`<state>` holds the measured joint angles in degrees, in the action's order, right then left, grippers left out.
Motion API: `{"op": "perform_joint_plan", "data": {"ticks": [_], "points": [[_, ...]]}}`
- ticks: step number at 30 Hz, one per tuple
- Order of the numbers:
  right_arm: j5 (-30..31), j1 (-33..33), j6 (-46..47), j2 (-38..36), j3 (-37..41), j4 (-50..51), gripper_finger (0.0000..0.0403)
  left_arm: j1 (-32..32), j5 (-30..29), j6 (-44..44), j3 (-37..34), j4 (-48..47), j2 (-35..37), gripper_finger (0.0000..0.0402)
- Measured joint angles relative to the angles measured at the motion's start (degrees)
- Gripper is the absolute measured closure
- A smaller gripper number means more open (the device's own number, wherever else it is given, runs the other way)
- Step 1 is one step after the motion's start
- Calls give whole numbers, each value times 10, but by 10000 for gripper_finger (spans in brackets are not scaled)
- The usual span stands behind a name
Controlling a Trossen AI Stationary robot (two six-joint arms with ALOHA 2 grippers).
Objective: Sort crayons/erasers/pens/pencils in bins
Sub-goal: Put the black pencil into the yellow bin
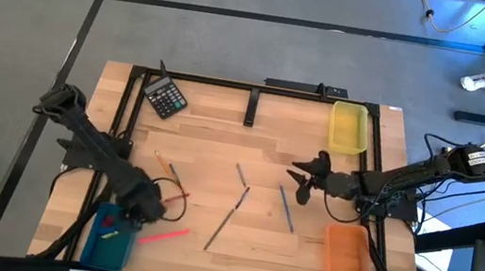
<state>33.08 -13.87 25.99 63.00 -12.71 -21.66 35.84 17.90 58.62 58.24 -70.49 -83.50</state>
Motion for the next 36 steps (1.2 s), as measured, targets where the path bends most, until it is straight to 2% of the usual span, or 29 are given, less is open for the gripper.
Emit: {"op": "perform_joint_plan", "data": {"ticks": [7, 12, 15, 19, 22, 26, 31, 36], "points": [[-59, 0, 129, 0, 0, 66, 246, -97, -106, -86, 0, 73, 0, 248], [-64, 0, 134, 0, -24, 107, 246, -144, -171, -164, 0, 201, 0, 248], [-79, 0, 99, 0, -69, 208, 246, -163, -215, -186, 0, 287, 0, 248], [-83, 0, 97, 0, -136, 366, 246, -187, -283, -188, 1, 393, -7, 248], [-83, -2, 114, 0, -166, 429, 246, -193, -293, -228, 1, 454, -27, 248], [-83, -12, 134, 0, -175, 432, 246, -190, -279, -243, 1, 506, -78, 248], [-75, -37, 189, 0, -175, 433, 246, -173, -259, -162, 1, 538, -146, 248], [-3, -59, 220, 0, -174, 425, 246, -148, -259, -138, 0, 580, -195, 248]]}}
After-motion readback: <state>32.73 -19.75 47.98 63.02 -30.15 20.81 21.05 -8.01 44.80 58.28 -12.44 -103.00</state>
